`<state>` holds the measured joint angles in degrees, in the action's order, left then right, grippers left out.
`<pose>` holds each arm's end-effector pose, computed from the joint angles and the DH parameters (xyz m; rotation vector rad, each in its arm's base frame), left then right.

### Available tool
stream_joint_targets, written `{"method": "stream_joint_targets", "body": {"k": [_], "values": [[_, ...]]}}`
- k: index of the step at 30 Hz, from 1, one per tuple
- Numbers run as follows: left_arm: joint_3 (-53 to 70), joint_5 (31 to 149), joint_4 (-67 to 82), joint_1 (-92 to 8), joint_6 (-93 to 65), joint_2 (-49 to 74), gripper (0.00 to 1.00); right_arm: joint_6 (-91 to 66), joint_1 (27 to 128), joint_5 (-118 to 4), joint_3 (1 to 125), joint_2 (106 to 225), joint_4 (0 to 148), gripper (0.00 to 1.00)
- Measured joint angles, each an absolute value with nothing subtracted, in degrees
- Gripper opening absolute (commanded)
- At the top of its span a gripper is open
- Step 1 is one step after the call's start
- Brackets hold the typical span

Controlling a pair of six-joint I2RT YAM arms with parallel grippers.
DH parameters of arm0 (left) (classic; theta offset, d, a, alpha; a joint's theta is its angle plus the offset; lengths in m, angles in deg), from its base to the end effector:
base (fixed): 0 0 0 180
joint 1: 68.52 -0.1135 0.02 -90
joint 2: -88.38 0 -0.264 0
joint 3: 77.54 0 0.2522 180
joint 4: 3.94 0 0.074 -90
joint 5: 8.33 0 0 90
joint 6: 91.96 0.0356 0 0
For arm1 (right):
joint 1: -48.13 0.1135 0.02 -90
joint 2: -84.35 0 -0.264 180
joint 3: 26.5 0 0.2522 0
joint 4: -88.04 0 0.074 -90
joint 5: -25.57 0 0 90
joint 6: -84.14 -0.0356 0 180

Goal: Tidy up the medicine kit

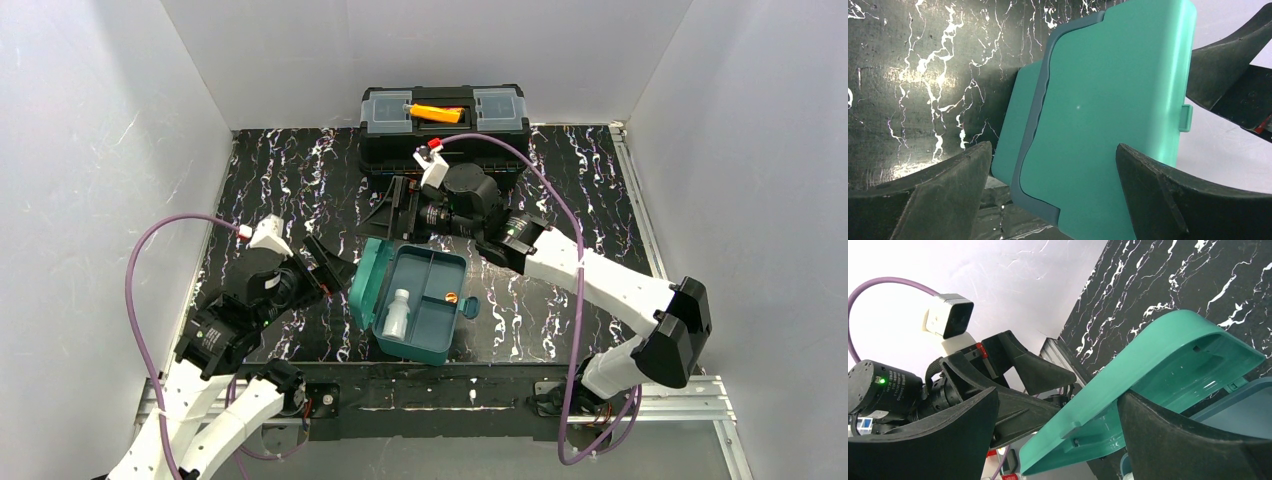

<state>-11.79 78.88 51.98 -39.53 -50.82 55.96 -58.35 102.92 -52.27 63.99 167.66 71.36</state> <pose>0.0962 -0.0513 0.3515 -0.3887 2.0249 -0.8250 0.1938 0.2877 0.3893 -0.2203 1.9949 1.4889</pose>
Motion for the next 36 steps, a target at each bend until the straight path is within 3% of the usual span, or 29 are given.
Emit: {"method": "stream_joint_targets", "body": {"k": [6, 16, 31, 36], "values": [[-11.8, 78.6, 51.8, -39.5, -50.5, 56.0, 0.94, -56.6, 103.0, -54.9, 62.7, 165.3, 69.1, 0.94], [-11.8, 76.4, 51.9, -39.5, -49.5, 57.5, 0.94, -53.6, 103.0, -63.4, 56.1, 151.2, 61.8, 0.91], [-11.8, 75.2, 51.9, -39.5, -48.2, 57.8, 0.95, -52.6, 108.3, -67.2, 52.3, 155.9, 53.0, 0.54], [-11.8, 75.0, 51.9, -39.5, -47.9, 57.9, 0.95, -51.5, 111.4, -69.3, 55.2, 161.4, 51.0, 0.5]]}}
